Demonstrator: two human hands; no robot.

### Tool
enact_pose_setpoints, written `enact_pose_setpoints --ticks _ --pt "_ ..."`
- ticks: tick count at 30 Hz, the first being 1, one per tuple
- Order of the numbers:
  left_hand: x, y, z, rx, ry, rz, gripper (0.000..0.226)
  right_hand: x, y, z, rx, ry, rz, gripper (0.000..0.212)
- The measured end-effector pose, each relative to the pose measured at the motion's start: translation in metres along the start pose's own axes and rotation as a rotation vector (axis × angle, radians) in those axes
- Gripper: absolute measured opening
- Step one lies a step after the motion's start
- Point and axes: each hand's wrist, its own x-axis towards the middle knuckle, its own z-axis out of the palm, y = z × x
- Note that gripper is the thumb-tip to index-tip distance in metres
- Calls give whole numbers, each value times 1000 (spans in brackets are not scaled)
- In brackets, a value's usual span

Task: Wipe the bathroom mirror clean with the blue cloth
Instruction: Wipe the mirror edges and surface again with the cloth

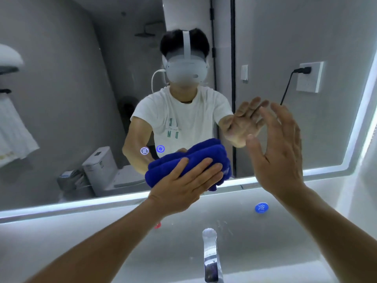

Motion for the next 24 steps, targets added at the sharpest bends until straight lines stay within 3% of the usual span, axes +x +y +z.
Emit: enact_pose_setpoints --ticks 9,15,24 --pt "-71 -69 -18 88 -76 128 62 -35 -35 22 2 -67 -16 52" --pt "-120 -80 -21 75 -115 120 56 -46 -58 34 16 -85 -7 57" --pt "-91 -54 -18 51 -94 25 59 -49 -31 22 33 -73 5 55"
